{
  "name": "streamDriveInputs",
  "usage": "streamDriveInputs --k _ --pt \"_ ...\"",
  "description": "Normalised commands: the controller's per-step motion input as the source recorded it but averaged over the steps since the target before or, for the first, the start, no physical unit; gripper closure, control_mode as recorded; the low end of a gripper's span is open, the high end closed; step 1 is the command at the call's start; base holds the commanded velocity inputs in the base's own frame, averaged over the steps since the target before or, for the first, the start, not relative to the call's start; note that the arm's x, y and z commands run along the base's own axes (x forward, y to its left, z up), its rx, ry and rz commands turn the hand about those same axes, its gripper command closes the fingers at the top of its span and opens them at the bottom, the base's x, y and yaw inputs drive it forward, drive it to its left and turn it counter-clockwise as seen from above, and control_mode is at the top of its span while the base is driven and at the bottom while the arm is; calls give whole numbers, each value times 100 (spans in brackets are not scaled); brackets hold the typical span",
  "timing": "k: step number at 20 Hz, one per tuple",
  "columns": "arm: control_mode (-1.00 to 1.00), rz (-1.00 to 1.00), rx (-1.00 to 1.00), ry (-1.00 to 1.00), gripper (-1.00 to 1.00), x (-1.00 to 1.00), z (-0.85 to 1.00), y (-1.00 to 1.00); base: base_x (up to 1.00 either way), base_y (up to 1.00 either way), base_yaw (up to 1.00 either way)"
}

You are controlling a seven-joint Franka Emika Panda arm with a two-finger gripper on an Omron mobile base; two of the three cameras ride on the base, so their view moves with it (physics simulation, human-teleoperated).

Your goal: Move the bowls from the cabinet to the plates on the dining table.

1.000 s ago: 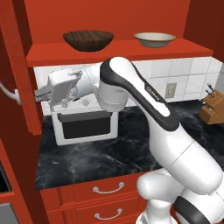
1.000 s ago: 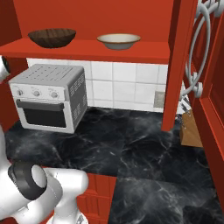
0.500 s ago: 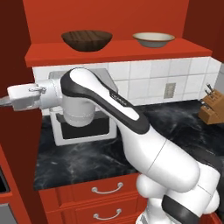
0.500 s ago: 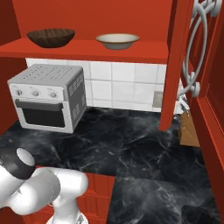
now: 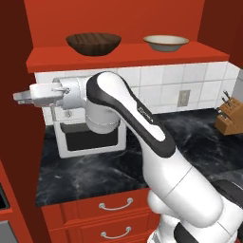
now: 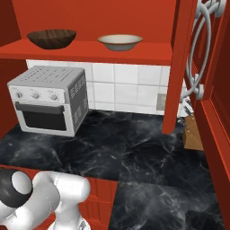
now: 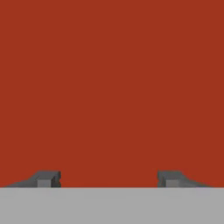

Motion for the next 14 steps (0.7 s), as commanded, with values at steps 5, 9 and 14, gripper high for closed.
streamDriveInputs --k 5,9,14 --pt "-100 -29 6 12 -100 0 36 -73 0 0 0" --pt "-100 -30 7 16 -100 2 14 -57 0 0 0" --pt "-100 -24 6 9 -100 21 8 -51 0 0 0"
